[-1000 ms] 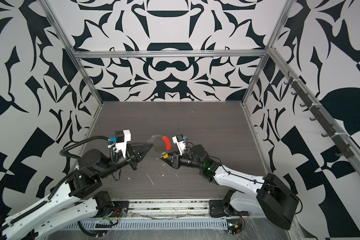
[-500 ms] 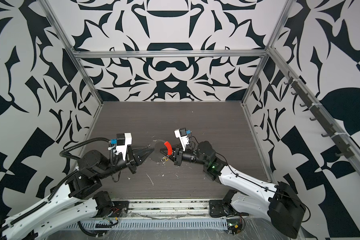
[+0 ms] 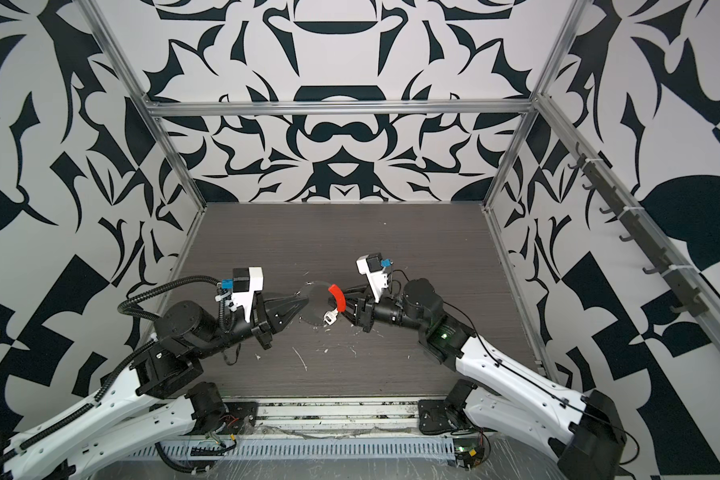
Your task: Remove the keys from the keyring
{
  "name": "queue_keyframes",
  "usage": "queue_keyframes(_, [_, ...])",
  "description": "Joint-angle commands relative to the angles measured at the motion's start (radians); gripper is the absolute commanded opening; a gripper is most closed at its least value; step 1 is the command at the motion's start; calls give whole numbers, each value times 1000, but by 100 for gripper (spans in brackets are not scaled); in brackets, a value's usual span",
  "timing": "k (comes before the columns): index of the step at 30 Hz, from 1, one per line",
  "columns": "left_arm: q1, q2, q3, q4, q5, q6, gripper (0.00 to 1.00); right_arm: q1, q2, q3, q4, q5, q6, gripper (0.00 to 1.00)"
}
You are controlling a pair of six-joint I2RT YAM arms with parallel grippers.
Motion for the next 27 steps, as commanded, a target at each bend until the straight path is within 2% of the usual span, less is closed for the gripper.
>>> queue_keyframes(1, [0,2,15,-20,-41,0,0,2,-78,78,-180,168,-118,40])
queue_keyframes(4, [0,22,29,-32,-54,-8,0,2,-114,102,-244,183,-151,44])
queue_keyframes(7, [-1,46,56,-75,-113,-20,0,3,-135,123,-287,174,-178,45])
queue_keyframes(10, [-1,68,80,-110,-150,-31,0,5,-146,151,-359,221,-205,45])
queue_keyframes(17, [-3,84,91,-130,-235,-40,0,32,-158,144,-350,192,-196,46])
queue_keyframes(22, [-8,102,118,-148,-248,-39,0,142,-107,149,-356,340,-200,45])
queue_keyframes(27, [-15,97,120,-147,-275,-40,0,167,-58,109,-259,316,-141,46])
